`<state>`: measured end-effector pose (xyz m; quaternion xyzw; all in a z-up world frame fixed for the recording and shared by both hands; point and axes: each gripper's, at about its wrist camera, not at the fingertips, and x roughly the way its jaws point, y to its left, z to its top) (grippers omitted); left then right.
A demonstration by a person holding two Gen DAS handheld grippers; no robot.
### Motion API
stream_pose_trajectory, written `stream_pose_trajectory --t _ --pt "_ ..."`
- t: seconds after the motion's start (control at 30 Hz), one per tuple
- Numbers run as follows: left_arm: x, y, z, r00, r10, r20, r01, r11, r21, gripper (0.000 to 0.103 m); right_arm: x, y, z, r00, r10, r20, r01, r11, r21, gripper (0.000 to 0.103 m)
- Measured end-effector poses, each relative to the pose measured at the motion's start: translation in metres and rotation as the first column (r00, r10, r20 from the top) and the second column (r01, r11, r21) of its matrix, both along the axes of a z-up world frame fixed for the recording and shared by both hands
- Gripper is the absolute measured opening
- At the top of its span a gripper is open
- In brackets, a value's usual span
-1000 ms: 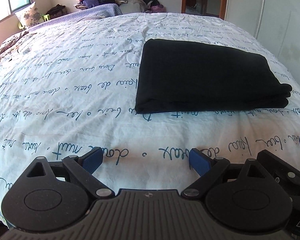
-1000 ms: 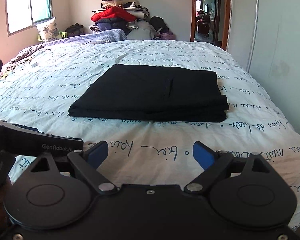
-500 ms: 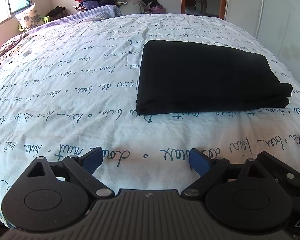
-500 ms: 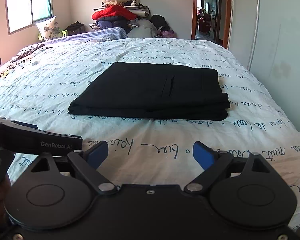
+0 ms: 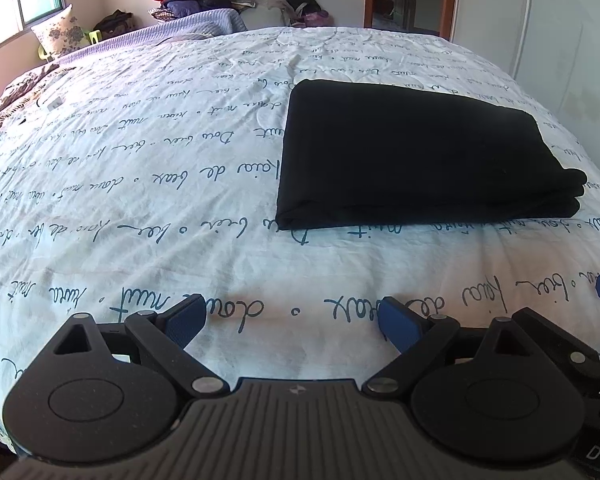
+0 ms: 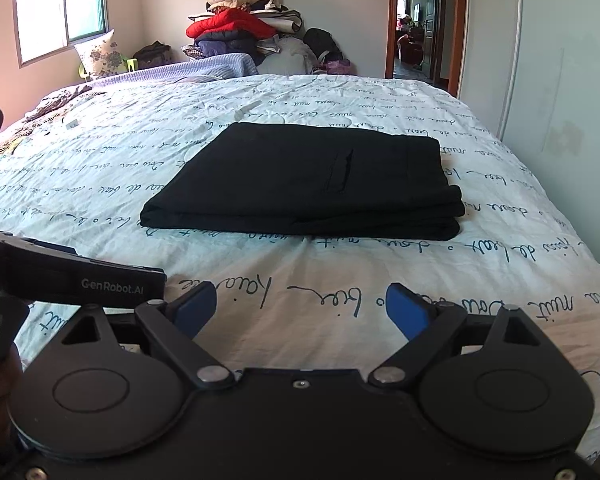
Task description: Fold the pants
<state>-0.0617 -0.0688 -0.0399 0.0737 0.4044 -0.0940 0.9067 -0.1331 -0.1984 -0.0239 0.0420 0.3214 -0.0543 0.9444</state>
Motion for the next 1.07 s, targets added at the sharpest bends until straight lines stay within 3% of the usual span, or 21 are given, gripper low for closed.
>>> stream_pose_trajectory --t 0.8,1.07 --pt "0.001 0.005 0.002 1.000 0.012 0.015 -0.012 1.000 -0.007 0.094 0.001 0.002 0.000 1.000 0.005 -0.003 -0.005 1.000 -0.002 0.092" --pt "0.008 0.035 0.024 0.986 0.130 0.105 -0.123 0.990 -0.071 0.095 0.007 0.006 0.006 0.999 0.043 0.019 -0.043 0.999 -0.010 0.092"
